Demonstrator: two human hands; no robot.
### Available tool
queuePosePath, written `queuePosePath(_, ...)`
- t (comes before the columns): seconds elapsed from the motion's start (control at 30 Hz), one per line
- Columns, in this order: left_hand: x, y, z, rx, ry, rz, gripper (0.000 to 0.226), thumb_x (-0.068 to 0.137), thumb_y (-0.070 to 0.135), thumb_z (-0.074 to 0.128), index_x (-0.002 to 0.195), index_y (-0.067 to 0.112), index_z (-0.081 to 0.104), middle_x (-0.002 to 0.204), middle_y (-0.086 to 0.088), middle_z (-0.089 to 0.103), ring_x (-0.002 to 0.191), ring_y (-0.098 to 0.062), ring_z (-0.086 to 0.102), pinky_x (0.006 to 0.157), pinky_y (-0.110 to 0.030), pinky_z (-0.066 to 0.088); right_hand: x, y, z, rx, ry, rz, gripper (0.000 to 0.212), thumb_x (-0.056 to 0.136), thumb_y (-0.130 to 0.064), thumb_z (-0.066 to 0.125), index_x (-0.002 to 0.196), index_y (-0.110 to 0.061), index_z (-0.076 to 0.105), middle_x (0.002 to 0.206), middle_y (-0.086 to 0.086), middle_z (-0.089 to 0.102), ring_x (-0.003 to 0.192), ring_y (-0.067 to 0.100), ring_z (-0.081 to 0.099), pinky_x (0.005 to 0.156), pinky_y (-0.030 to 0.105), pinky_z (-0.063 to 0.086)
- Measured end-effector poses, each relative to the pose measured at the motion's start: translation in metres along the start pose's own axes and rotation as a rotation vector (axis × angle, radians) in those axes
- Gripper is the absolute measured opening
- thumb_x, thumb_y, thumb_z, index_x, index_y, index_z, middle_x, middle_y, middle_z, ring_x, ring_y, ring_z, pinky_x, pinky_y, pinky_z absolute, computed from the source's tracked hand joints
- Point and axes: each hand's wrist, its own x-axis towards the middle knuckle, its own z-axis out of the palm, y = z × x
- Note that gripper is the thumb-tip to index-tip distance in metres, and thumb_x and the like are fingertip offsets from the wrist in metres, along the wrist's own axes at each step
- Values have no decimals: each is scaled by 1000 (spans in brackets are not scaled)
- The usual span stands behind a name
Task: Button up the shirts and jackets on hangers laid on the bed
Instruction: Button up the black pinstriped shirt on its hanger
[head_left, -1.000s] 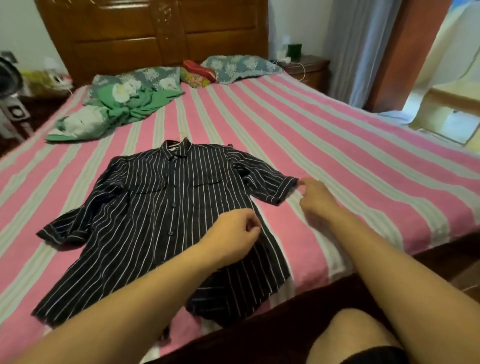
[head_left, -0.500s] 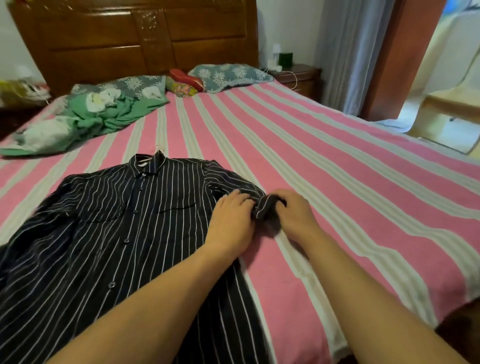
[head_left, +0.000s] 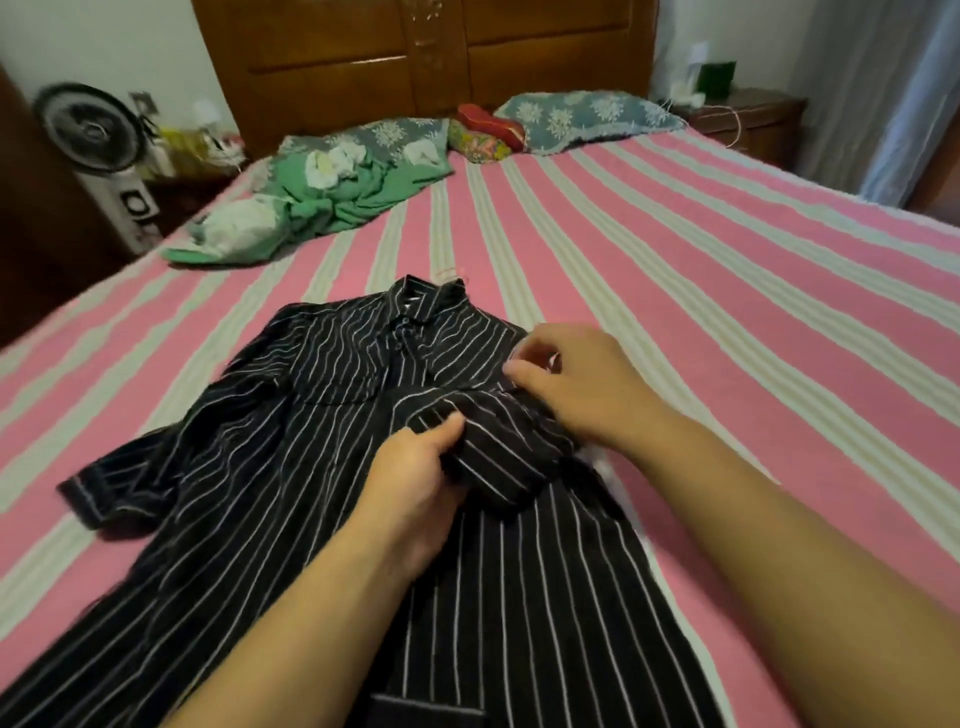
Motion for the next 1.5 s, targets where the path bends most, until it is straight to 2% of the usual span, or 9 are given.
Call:
queuePosePath(0.17,8,-6,-21,334,82,-11,42,90,-10,56,126,12,59,114,-16,71,100,-33,73,92,-48,59,0,20,53,-117,-345,67,38,90,-41,70,124,-25,63,103,-12,58,96,11,57,81,27,43)
queuePosePath(0.27,10,2,-29,907,418,343,54,89,15,66,136,33,45,129,5,46,118,-17,54,106,-41,47,1,32,47,-107,-345,93,25,89,-28,73,112,-26,64,99,-11,62,93,12,59,79,29,48)
queuePosePath(0.33,13,4,-33,991,422,576,37,90,18,63,125,30,58,123,11,54,116,-9,53,106,-35,44,2,31,49,-78,-313,57,21,87,-18,72,103,-27,63,95,-11,62,88,9,58,75,25,47)
queuePosePath(0.47,26,1,-24,1242,179,290,29,95,33,62,124,29,63,119,11,66,115,-13,61,101,-35,48,0,22,61,-101,-202,-63,15,87,-28,69,87,-35,57,89,-11,60,84,8,56,74,28,45)
queuePosePath(0.53,33,8,-20,1419,215,250,31,96,46,58,123,30,63,118,10,66,117,-18,58,103,-42,44,0,19,63,-94,-137,-123,14,90,-32,69,83,-34,56,86,-12,57,82,8,55,75,29,46)
queuePosePath(0.8,30,8,-38,468,45,227,9,95,13,68,99,12,76,91,-13,77,90,-28,75,89,-44,59,-15,7,49,263,-106,-65,16,90,-7,68,91,-24,66,90,-13,70,88,0,65,78,13,48)
queuePosePath(0.97,35,4,-34,481,55,313,12,93,13,72,94,23,78,88,-3,78,89,-21,75,90,-44,60,-17,-5,45,228,-80,-104,23,82,-24,77,102,-28,66,97,-15,69,95,-1,66,85,16,51)
queuePosePath(1.17,35,4,-32,399,-9,300,12,93,9,69,94,17,78,90,-6,78,90,-21,75,84,-36,59,-16,-8,46,268,12,11,4,86,-25,77,88,-25,73,80,-14,72,79,0,68,69,12,47)
queuePosePath(1.5,43,-3,-32,829,32,456,13,96,30,67,85,24,71,78,7,72,76,-5,68,72,-28,52,-17,-11,51,131,47,65,16,87,-21,74,75,-27,64,72,-11,66,74,2,62,64,10,40)
